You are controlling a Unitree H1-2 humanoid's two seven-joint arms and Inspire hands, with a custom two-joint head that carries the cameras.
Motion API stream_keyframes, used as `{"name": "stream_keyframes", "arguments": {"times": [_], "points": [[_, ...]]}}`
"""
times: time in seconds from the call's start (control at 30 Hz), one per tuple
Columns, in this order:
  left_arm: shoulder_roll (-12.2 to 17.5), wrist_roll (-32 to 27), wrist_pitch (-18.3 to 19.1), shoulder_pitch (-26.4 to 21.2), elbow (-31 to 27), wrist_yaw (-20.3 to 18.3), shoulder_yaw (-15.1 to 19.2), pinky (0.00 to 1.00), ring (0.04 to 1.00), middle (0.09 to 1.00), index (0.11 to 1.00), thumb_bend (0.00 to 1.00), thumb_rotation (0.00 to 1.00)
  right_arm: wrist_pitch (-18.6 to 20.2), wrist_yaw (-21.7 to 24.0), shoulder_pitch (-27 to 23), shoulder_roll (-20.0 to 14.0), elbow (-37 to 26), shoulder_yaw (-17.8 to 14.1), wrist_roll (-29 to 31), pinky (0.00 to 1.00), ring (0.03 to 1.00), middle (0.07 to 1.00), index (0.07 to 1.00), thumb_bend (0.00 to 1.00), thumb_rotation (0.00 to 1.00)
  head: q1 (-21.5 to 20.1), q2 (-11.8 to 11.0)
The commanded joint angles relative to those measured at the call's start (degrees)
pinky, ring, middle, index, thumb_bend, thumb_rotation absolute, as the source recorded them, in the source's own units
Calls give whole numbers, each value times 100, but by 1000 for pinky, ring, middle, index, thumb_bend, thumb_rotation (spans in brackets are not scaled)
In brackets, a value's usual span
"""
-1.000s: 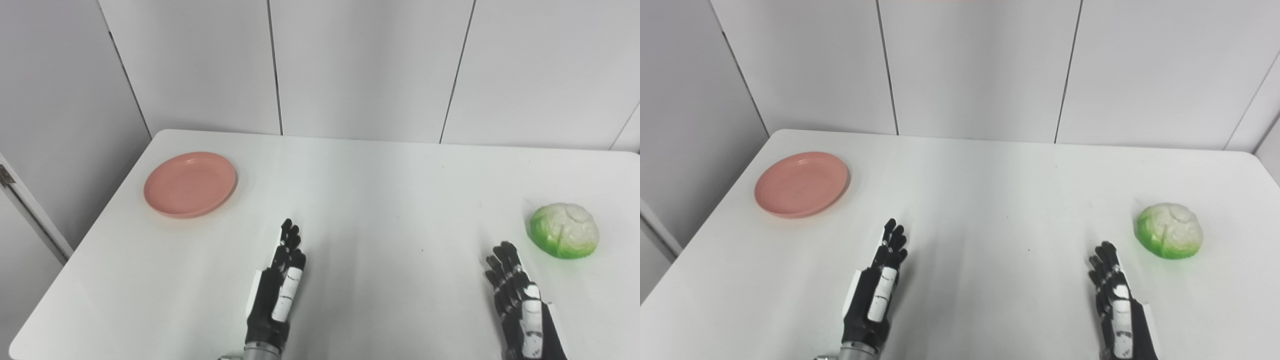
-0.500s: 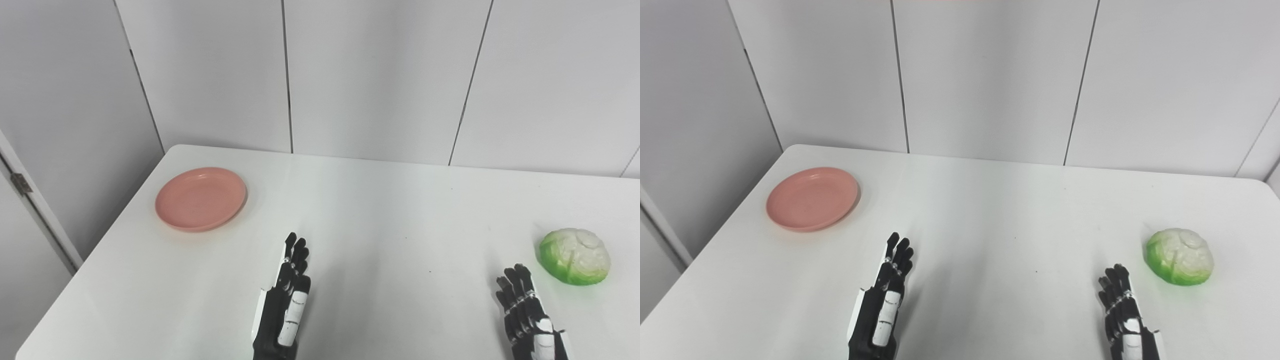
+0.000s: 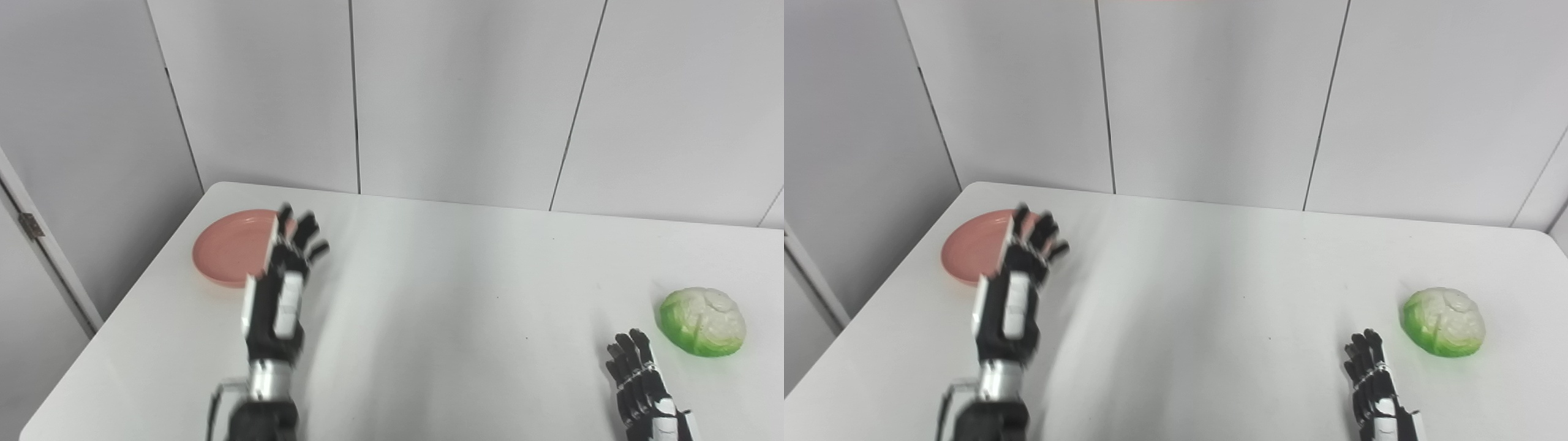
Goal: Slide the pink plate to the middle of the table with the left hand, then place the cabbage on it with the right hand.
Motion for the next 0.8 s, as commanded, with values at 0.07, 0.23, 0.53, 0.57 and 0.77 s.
{"name": "stream_keyframes", "arguments": {"times": [0.07,0.23,0.53,0.57,0.77], "points": [[461,-66,207,-927,250,-11,381,782,828,862,883,893,760,59,13,164,-104,197,43,-36,976,958,940,976,842,1000,-30,66],[933,-159,175,-1626,1068,-46,751,746,842,852,883,928,760,137,40,223,-122,67,71,1,975,962,943,978,844,1000,-41,158],[1608,243,-164,-2124,2433,52,934,780,861,872,906,862,788,254,38,319,-170,-146,91,37,966,954,942,983,834,1000,-20,295],[1682,330,-222,-2169,2636,114,946,778,859,870,906,860,791,273,30,329,-172,-168,92,34,964,953,942,982,833,1000,-17,303],[2072,736,-484,-2447,3925,539,991,809,874,875,891,731,735,291,26,378,-187,-250,106,21,958,945,934,981,827,1000,-61,350]]}}
